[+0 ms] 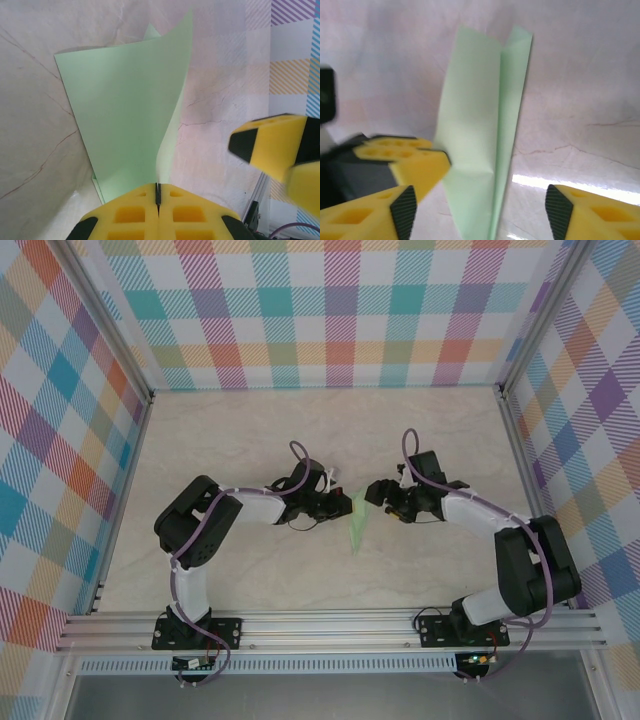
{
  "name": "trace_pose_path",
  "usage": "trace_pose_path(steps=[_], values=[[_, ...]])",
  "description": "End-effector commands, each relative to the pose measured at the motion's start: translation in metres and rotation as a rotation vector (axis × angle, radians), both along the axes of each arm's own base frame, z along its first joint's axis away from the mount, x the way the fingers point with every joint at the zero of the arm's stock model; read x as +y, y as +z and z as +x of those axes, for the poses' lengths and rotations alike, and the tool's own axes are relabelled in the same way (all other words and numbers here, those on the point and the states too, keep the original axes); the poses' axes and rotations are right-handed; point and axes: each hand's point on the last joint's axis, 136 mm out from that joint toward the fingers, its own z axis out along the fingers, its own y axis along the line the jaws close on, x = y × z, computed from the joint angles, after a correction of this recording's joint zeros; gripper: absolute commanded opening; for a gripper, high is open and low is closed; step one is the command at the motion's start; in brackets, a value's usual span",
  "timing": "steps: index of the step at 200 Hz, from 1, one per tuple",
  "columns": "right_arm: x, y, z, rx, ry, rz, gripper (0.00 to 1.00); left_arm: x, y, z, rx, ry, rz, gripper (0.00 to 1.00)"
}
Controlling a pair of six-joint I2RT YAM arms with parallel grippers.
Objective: Fold a paper plane with a square sheet of paper (fold left side to right side)
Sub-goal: Fold the wing for the fifth time at the center of the table.
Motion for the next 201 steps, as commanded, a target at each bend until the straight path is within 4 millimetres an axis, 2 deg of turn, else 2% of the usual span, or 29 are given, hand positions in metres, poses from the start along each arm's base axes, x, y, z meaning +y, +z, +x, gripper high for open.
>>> trace_pose_path(steps=[1, 31, 67, 95, 201], values=[[0.017, 0.021, 0.016, -0.045, 0.042, 0.084, 0.83, 0.004, -0.005, 0.004, 0.000, -0.011, 0.011, 0.01], [0.029, 0.021, 0.038, -0.029, 0.013, 0.136, 0.95, 0.003, -0.005, 0.003, -0.005, -0.020, 0.010, 0.01], [0.036, 0.007, 0.054, 0.018, -0.003, 0.126, 1.00, 0.003, -0.006, 0.002, -0.004, -0.022, 0.011, 0.00], [0.045, -0.001, 0.061, 0.042, 0.013, 0.114, 1.00, 0.003, -0.007, 0.003, -0.004, -0.022, 0.011, 0.00], [0.040, -0.047, 0.047, 0.184, 0.004, -0.040, 1.00, 0.011, -0.018, 0.010, -0.008, -0.003, 0.062, 0.00]])
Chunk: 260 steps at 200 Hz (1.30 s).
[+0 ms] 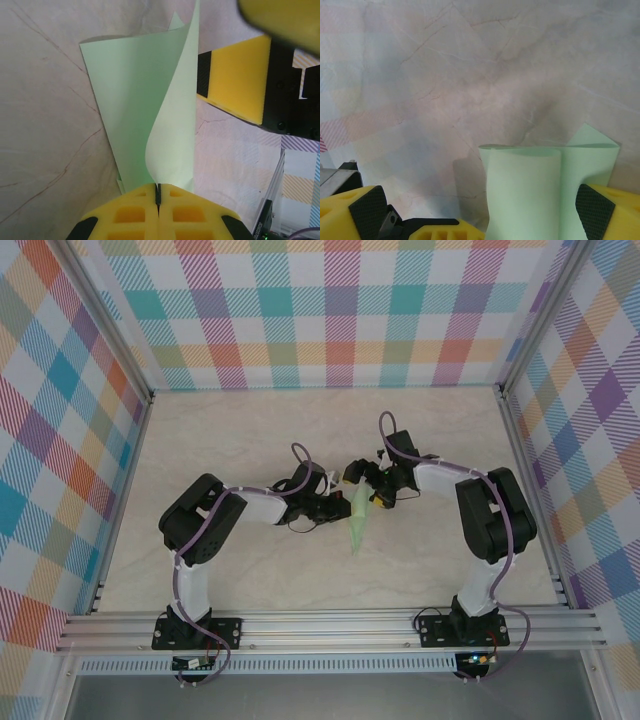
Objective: Fold a paper plane with a square sheet of paper (fold left side to right side)
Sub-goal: Fold the wing for the fifth time at the center of the table.
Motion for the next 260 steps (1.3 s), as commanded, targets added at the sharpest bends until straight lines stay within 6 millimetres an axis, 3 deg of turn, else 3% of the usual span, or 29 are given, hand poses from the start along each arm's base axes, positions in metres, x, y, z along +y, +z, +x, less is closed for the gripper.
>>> trace_pose_path(steps=[1, 142, 260], values=[[-0.004, -0.017, -0.010, 0.057, 0.006, -0.057, 1.00, 0.007, -0.002, 0.011, -0.014, 0.010, 0.027, 0.00], [0.004, -0.025, -0.017, 0.076, 0.047, -0.064, 1.00, -0.004, 0.001, 0.011, -0.008, -0.037, -0.027, 0.00], [0.006, -0.023, -0.018, 0.073, 0.056, -0.063, 1.00, -0.006, -0.014, 0.013, 0.016, -0.036, -0.003, 0.00]])
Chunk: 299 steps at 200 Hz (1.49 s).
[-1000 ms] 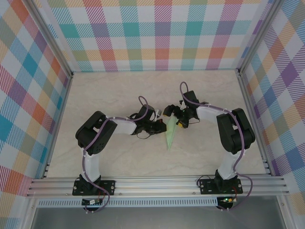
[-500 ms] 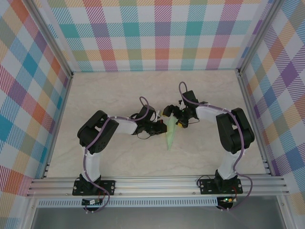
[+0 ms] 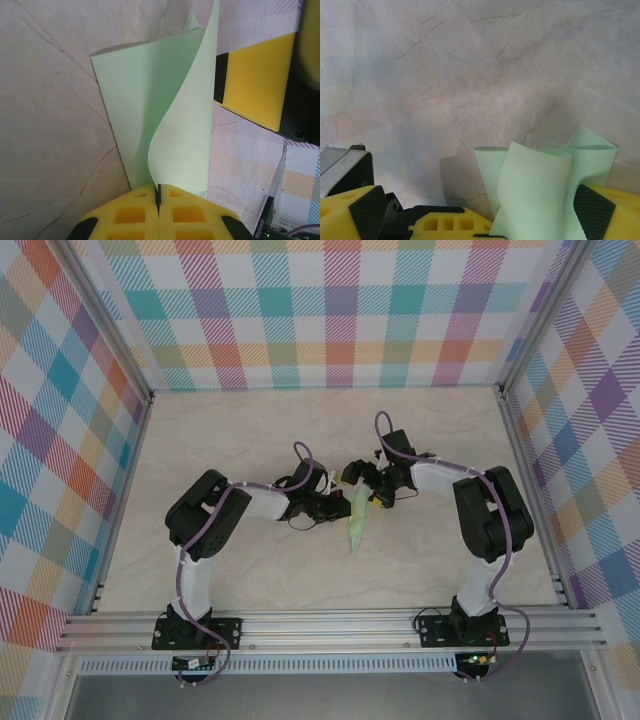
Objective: Fold a paper plane with a square sheet of paper (fold left side to right side)
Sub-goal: Fold the wing for the fifth time at the center of the table.
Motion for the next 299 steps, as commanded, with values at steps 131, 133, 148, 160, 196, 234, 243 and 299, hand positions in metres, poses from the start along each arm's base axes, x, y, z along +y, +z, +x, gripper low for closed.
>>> trace_pose_path(steps=[131, 133, 148, 160, 196, 234, 243, 299], values=[[-0.022, 0.051, -0.018, -0.123, -0.026, -0.056, 0.60, 0.004, -0.022, 0.002, 0.011, -0.001, 0.034, 0.00], [-0.022, 0.050, -0.019, -0.119, -0.023, -0.050, 0.58, 0.004, -0.022, 0.002, 0.010, -0.001, 0.034, 0.00], [-0.013, 0.044, -0.029, -0.093, 0.008, -0.006, 0.43, 0.004, -0.022, 0.002, 0.009, -0.002, 0.037, 0.00], [-0.007, 0.040, -0.034, -0.080, 0.031, 0.013, 0.33, 0.004, -0.021, 0.002, 0.007, -0.003, 0.039, 0.00], [0.003, 0.024, -0.039, -0.044, 0.054, 0.010, 0.22, 0.005, -0.023, 0.002, 0.008, -0.006, 0.050, 0.00], [0.008, 0.005, -0.039, -0.003, 0.066, -0.016, 0.22, 0.004, -0.023, 0.002, 0.010, -0.011, 0.052, 0.00], [0.008, 0.003, -0.039, 0.001, 0.067, -0.021, 0.22, 0.004, -0.022, 0.002, 0.010, -0.012, 0.053, 0.00], [-0.001, -0.011, -0.043, 0.025, 0.065, -0.082, 0.22, 0.003, -0.023, 0.001, 0.011, -0.017, 0.055, 0.00]])
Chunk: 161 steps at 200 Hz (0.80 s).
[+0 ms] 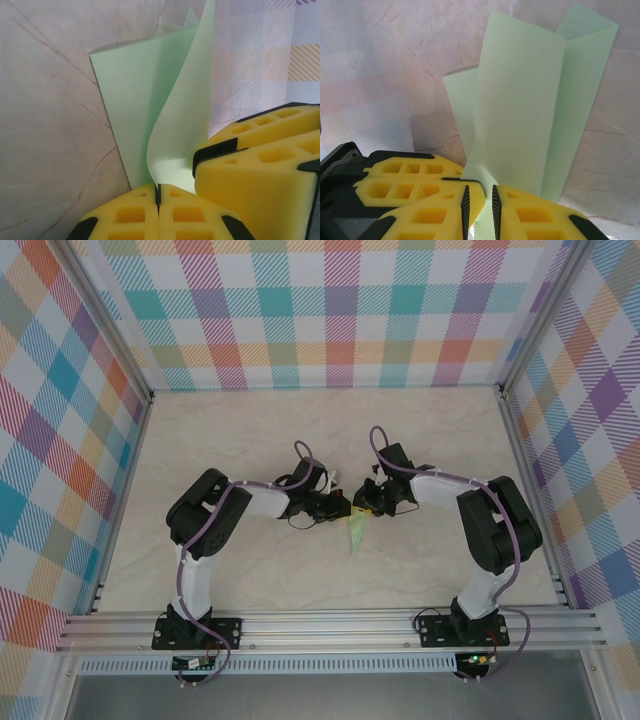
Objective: Fold a paper plane with a square sheet of paper (fold left side to right side)
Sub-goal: Fold the wing for the fifth time at the center of the table.
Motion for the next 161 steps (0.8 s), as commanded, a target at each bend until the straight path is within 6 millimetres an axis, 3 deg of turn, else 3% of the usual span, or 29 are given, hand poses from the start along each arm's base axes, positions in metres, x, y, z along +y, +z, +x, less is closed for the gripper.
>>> trace_pose_path(steps=[1, 105, 161], values=[[0.001, -0.002, 0.002, 0.002, 0.006, -0.026, 0.22, 0.004, -0.021, 0.002, 0.000, 0.004, 0.058, 0.00], [-0.012, -0.026, -0.012, 0.055, -0.001, -0.093, 0.22, 0.003, -0.023, 0.001, 0.007, -0.001, 0.059, 0.00], [-0.026, -0.049, -0.032, 0.121, -0.014, -0.142, 0.20, 0.003, -0.013, 0.002, -0.008, 0.004, 0.048, 0.04]])
